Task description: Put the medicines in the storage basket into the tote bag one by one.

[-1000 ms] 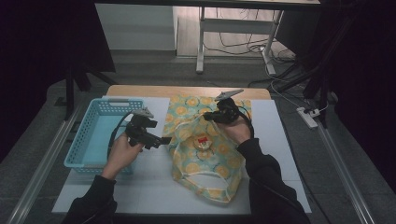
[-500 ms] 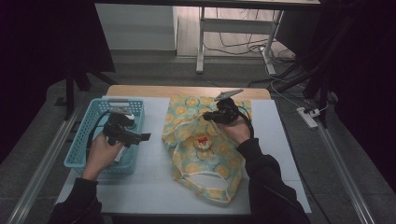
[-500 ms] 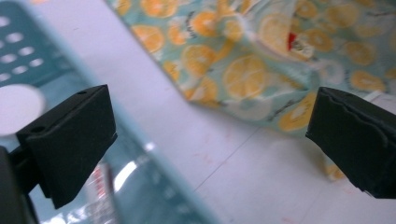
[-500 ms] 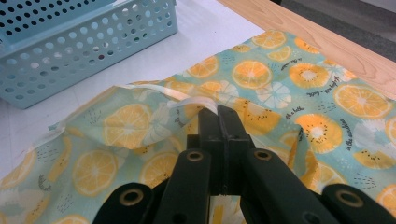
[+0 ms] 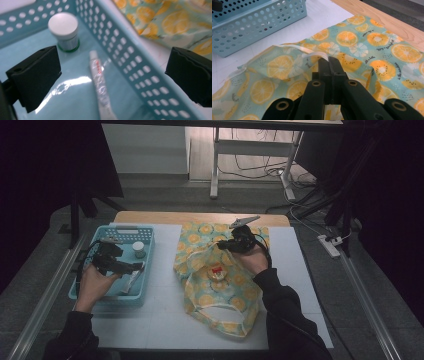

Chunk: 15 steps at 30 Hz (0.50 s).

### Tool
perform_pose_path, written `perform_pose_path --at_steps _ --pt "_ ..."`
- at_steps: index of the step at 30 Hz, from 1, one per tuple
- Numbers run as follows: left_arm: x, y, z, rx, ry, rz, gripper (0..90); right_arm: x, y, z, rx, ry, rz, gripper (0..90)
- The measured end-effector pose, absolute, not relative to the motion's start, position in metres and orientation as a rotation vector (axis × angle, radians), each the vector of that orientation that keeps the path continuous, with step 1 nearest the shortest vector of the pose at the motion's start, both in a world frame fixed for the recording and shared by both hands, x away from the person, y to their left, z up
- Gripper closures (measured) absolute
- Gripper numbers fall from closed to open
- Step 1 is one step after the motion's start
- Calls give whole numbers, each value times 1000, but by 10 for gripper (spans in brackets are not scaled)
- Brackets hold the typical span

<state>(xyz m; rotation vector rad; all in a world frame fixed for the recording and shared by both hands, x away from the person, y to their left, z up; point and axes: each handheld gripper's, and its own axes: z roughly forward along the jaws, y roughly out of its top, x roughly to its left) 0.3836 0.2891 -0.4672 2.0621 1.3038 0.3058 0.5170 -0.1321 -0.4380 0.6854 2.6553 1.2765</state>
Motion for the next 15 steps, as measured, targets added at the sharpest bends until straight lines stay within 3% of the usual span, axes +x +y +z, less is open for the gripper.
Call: perform_pose_path --at_steps 15 --pt "402 287 -499 2234 1388 229 0 517 -132 -438 681 2656 1273 900"
